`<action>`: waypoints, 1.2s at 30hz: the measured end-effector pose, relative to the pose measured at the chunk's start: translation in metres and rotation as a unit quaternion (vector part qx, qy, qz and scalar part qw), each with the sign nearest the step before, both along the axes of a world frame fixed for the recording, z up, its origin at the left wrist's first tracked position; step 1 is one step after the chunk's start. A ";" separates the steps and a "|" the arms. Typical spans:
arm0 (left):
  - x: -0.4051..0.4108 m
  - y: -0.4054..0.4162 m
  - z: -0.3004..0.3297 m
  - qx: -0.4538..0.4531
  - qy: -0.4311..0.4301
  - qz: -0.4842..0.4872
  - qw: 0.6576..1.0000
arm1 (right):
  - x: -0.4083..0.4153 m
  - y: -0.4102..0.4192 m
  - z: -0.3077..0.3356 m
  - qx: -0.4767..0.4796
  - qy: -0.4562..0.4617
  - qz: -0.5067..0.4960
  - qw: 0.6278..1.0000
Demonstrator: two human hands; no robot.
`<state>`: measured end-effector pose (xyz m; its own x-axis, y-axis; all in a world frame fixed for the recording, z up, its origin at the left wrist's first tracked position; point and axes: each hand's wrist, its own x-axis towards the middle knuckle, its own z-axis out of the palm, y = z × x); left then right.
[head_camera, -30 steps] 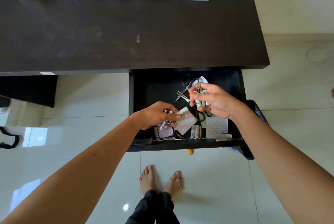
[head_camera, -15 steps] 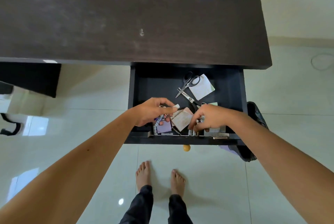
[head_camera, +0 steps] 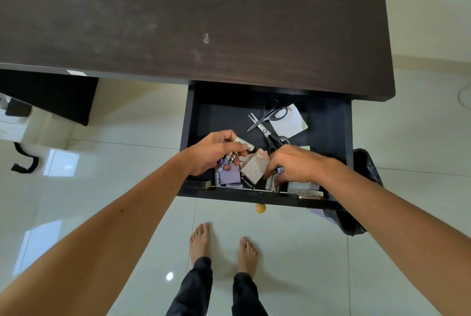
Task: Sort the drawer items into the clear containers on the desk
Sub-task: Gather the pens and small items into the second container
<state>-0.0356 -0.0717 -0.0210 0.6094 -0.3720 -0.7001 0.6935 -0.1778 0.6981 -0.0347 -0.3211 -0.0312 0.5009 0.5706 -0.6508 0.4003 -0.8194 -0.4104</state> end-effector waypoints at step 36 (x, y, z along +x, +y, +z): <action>-0.002 0.002 0.004 0.028 -0.002 -0.013 1.000 | 0.016 -0.012 0.020 0.039 0.079 -0.126 0.988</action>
